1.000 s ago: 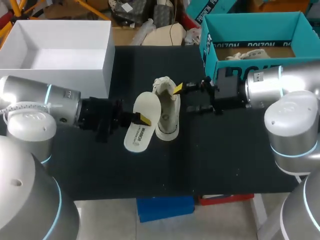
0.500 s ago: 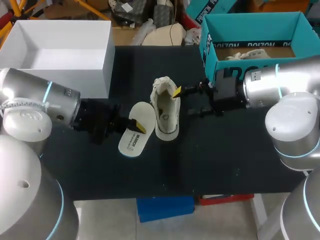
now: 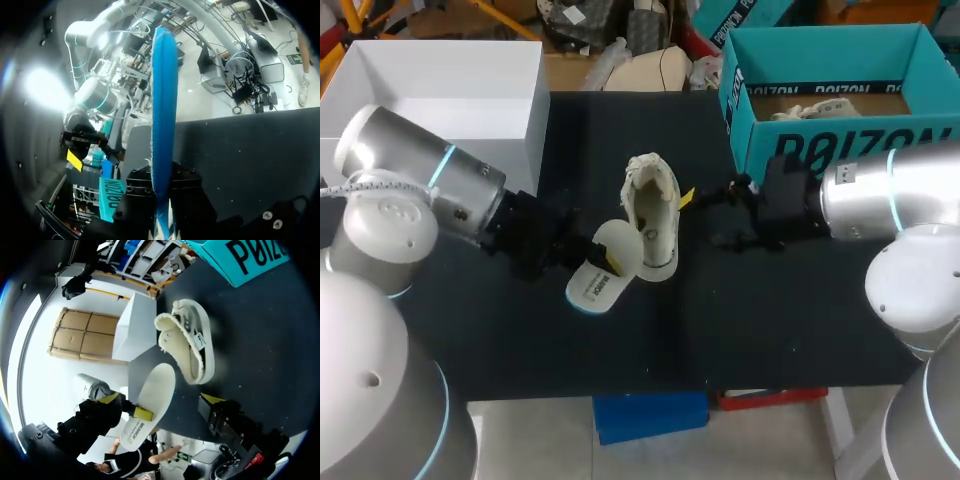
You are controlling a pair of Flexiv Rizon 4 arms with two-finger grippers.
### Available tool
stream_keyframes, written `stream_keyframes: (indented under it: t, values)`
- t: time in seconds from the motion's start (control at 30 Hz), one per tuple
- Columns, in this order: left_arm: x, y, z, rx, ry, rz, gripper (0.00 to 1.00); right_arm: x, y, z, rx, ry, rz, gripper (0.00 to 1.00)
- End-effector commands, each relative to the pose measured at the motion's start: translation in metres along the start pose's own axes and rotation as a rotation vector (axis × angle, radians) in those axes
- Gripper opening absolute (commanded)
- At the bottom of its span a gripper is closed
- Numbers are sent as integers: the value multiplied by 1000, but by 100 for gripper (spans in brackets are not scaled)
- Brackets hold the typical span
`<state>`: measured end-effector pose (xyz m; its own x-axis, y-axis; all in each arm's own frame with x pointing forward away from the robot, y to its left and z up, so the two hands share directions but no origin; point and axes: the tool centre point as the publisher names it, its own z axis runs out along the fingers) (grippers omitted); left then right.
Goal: Take the shoe out of the shoebox, open the shoe tongue, remove and reinsert the insole, then place the shoe into the shoebox
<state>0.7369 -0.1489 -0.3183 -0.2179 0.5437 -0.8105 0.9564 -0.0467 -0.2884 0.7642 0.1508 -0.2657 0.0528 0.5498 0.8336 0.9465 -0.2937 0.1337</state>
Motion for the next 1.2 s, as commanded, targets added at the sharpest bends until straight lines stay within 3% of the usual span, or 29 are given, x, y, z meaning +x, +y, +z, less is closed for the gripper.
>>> stream_keyframes:
  t: [0.03, 0.53, 1.2]
  values:
    - [-7, 7, 5, 14, 50, 6, 0, -1, -2, -3, -3, 0, 1, 100]
    - [-8, 34, 25, 25, 166, -39, 0, -1, -2, -3, -3, 0, 1, 100]
    - [-6, 81, 53, 35, 182, -94, 0, -1, -2, -3, -3, 0, 1, 100]
